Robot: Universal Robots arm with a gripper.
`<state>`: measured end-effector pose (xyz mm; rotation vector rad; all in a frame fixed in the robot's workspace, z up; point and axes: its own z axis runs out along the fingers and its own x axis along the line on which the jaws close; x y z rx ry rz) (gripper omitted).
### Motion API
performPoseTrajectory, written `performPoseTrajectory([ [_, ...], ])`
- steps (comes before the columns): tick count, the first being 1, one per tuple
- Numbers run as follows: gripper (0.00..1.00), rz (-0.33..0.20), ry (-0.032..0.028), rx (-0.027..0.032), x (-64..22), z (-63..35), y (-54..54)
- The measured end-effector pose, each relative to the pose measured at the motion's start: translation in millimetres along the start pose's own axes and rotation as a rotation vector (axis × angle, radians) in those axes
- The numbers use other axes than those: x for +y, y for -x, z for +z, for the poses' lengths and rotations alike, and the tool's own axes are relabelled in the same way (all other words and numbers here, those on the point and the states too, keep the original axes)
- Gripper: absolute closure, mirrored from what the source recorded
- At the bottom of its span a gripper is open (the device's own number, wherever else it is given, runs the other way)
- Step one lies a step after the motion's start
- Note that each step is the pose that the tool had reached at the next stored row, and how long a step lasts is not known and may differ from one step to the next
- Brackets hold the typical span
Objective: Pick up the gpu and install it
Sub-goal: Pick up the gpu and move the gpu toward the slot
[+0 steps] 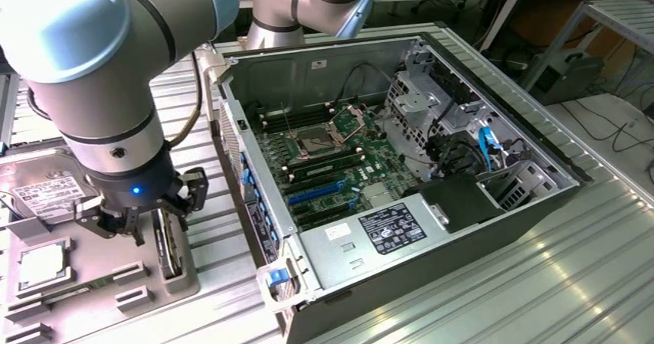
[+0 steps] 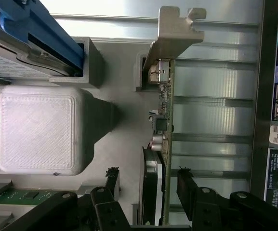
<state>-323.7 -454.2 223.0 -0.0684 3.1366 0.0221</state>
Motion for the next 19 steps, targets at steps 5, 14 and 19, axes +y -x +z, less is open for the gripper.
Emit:
performPoseTrajectory([
  [5, 0.40, 0.000, -0.0004, -0.0004, 0.0, 1.3, 0.0],
  [14, 0.61, 0.000, -0.0005, -0.0007, 0.1, 1.6, 0.4],
  [19, 0.61, 0.000, -0.0014, -0.0005, 0.0, 1.6, 1.1],
])
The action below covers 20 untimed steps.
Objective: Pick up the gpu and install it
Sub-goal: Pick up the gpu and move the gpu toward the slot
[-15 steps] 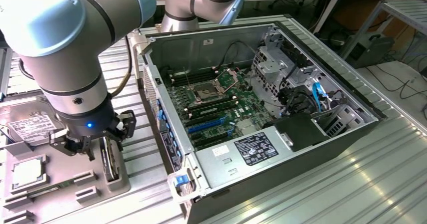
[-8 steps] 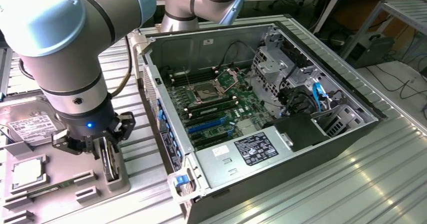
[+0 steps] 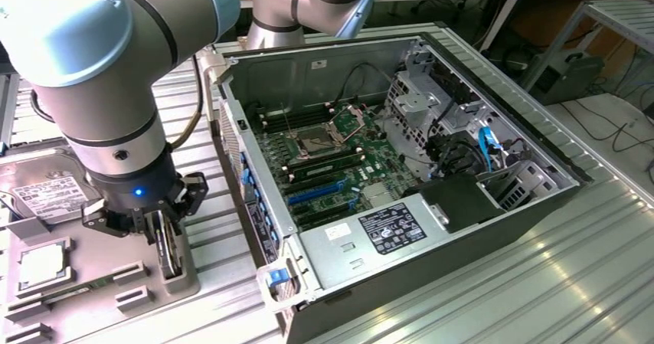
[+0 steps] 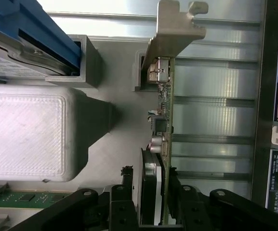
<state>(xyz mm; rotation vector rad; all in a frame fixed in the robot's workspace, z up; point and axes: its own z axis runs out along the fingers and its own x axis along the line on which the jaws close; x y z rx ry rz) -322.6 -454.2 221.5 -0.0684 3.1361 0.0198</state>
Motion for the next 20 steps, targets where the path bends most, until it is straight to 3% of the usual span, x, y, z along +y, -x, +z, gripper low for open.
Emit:
performPoseTrajectory([
  [5, 0.62, 0.000, 0.0000, 0.0000, 0.0, 0.0, 0.0],
  [6, 0.69, 0.000, 0.0000, 0.0000, 0.0, 0.0, 0.0],
  [17, 0.72, 0.000, -0.0001, 0.0001, 0.0, -0.2, 0.0],
  [20, 0.72, 0.000, 0.0000, 0.0000, 0.1, -7.3, -0.1],
])
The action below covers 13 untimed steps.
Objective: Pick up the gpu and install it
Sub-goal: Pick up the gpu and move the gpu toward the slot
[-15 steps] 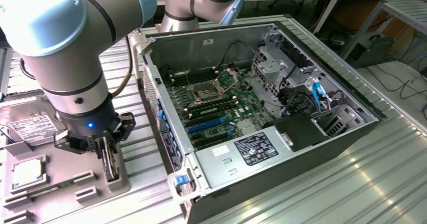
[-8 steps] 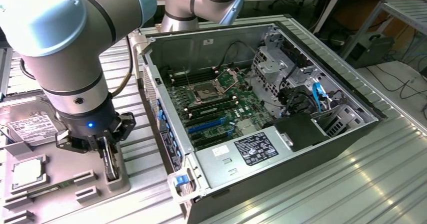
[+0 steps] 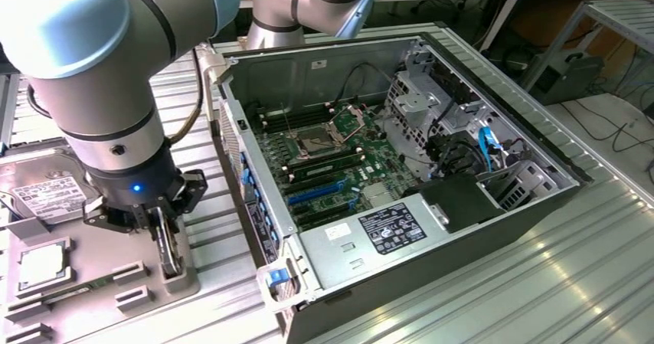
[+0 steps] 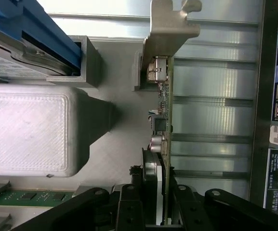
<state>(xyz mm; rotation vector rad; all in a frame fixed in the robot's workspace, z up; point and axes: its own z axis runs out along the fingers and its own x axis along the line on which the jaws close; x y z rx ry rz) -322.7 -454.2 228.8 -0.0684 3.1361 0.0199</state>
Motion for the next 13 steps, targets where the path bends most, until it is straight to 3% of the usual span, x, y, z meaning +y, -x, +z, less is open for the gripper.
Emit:
performPoseTrajectory([
  [2, 0.72, 0.000, -0.0001, 0.0001, 0.1, -2.7, 0.0],
  [3, 0.72, 0.000, -0.0001, 0.0001, 0.2, -12.2, 0.0],
  [13, 0.72, 0.000, 0.0002, -0.0002, 0.2, -15.7, 0.1],
])
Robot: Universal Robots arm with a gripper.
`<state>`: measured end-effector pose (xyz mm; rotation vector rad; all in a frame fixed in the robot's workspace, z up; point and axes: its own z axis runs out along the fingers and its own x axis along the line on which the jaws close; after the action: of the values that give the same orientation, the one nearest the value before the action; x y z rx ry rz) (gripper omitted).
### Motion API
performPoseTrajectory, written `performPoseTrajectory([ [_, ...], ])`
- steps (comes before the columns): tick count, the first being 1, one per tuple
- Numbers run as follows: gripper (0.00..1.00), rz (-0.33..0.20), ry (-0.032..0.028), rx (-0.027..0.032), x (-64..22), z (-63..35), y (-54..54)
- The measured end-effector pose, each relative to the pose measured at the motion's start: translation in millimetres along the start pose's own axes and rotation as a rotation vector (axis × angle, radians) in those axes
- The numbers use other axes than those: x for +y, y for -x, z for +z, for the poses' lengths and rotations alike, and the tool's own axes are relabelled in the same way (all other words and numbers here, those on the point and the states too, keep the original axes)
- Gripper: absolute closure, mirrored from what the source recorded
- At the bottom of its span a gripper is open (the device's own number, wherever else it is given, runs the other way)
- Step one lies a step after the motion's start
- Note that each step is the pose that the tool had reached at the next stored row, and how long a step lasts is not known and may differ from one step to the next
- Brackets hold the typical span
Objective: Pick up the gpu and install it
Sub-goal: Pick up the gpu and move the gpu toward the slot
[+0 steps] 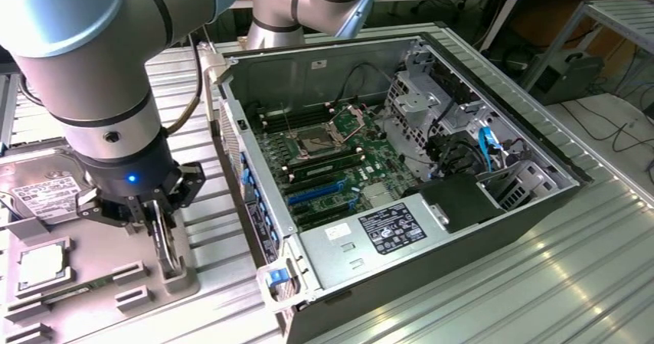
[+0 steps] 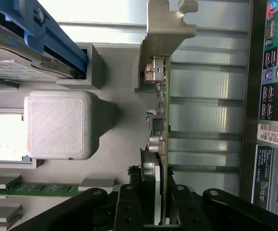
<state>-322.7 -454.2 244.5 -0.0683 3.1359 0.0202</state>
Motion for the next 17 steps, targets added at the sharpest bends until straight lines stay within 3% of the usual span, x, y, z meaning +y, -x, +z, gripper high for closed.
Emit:
performPoseTrajectory([
  [17, 0.72, -0.001, 0.0006, 0.0003, -0.4, -5.8, 0.0],
])
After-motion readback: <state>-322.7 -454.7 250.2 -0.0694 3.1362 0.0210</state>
